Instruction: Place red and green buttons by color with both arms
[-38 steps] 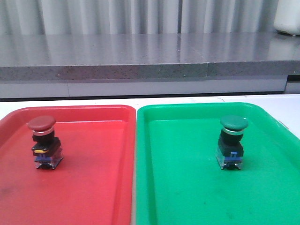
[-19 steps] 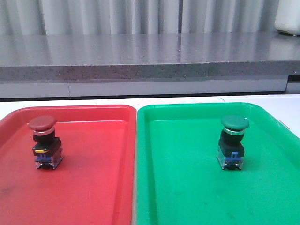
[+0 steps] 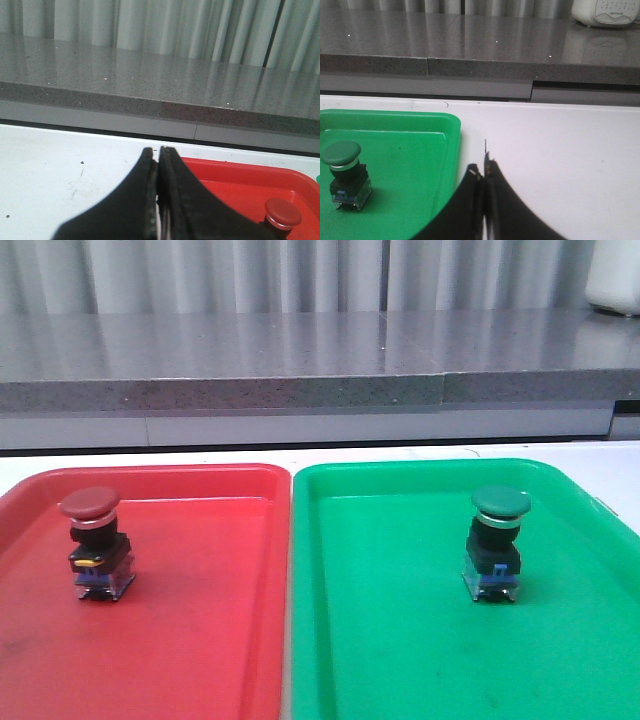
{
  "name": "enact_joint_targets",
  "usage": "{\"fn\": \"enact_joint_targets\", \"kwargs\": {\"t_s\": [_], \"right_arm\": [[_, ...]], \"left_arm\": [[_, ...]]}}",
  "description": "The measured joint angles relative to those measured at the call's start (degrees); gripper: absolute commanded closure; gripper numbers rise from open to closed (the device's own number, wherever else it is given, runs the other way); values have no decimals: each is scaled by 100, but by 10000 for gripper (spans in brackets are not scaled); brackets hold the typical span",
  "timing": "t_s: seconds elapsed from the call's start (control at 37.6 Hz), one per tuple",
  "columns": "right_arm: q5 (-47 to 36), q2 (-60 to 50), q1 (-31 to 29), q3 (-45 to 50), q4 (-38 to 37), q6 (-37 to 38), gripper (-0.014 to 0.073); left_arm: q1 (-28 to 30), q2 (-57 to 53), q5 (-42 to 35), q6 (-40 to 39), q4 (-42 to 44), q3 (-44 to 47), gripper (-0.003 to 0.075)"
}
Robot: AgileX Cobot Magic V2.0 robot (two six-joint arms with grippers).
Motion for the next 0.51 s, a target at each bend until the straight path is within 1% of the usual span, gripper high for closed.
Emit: {"fn": "enact_joint_targets", "kwargs": {"t_s": [0.51], "right_arm": [[0,0,0,0,0,0,662]], "left_arm": [[0,0,-9,0,0,0,740]]}}
